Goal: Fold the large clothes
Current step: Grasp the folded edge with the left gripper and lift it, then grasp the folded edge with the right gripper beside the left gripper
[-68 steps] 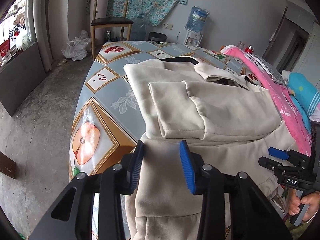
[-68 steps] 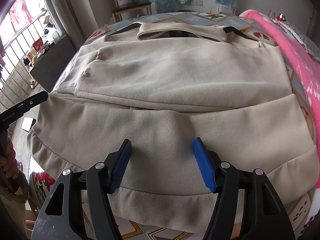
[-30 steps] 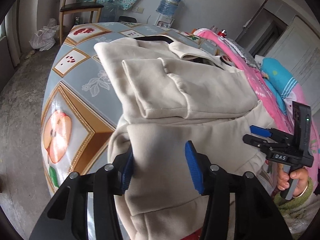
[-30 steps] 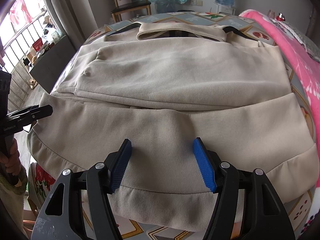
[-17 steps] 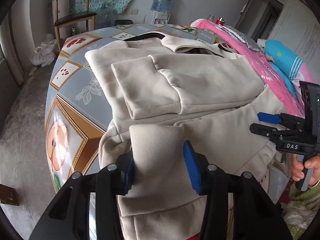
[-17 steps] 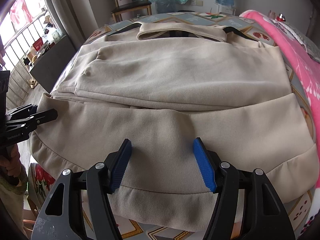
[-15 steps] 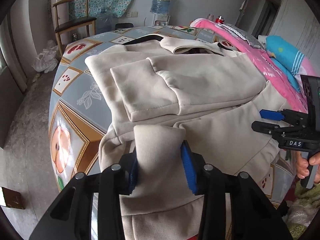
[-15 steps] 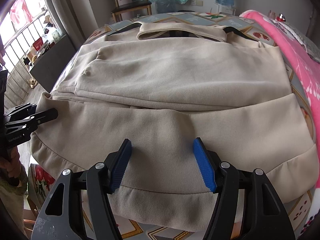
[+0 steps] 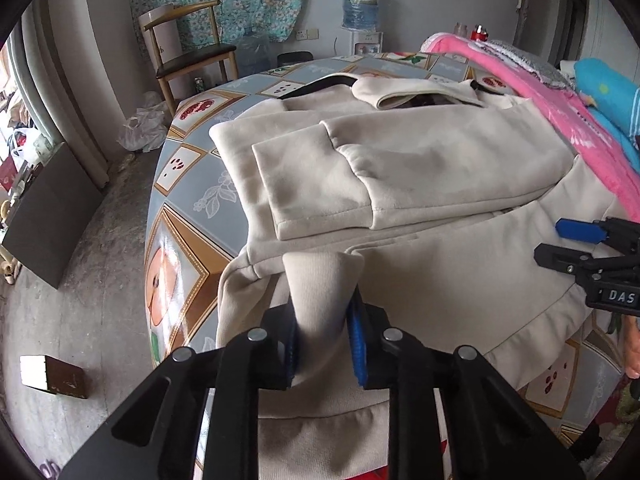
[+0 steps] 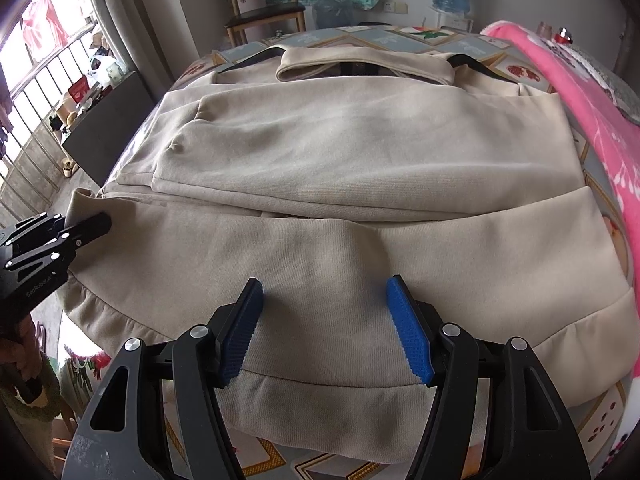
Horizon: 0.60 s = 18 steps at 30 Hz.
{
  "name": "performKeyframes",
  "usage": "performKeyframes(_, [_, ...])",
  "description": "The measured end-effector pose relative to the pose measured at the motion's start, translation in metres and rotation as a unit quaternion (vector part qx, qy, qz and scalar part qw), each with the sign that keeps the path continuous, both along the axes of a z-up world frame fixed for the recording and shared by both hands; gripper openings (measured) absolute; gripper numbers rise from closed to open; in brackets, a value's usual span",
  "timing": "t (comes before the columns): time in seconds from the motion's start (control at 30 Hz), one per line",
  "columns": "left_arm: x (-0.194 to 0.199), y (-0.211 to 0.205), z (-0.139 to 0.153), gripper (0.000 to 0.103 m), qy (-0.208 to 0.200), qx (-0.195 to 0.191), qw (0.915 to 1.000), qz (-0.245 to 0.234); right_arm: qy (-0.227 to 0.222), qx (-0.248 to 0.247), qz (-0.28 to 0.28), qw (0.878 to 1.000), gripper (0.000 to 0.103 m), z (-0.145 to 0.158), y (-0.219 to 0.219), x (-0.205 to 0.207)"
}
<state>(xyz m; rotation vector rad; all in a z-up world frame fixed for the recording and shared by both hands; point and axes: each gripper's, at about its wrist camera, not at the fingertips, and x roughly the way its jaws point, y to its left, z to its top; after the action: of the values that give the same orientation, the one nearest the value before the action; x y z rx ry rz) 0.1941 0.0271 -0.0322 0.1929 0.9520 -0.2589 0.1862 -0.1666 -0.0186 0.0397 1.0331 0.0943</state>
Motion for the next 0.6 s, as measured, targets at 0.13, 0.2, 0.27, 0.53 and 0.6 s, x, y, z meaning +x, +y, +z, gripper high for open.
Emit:
performKeyframes(0.13, [0.000,-0.004,-0.003,0.020,0.004,0.017,0.9998,0.014,0.000,0.007,0.008,1.000,0.076,0.003,-0.001,-0.004])
performKeyframes(0.2, [0.000,-0.005,-0.004,0.020,0.004,0.020,0.9997,0.016,-0.008,0.010,0.009,1.000,0.079,0.007,-0.003,-0.008])
performKeyframes(0.27, [0.001,-0.007,-0.004,0.020,0.005,0.024,0.9995,0.018,-0.017,0.021,0.010,1.000,0.081,0.014,-0.010,-0.014])
performKeyframes(0.53, [0.000,-0.012,-0.006,0.020,0.004,0.038,0.9990,0.022,-0.045,0.062,-0.073,0.994,0.081,0.034,-0.112,-0.049])
performKeyframes(0.6, [0.000,-0.013,-0.007,0.020,0.003,0.041,0.9989,0.023,-0.040,0.058,-0.103,0.992,0.075,0.034,-0.142,-0.053])
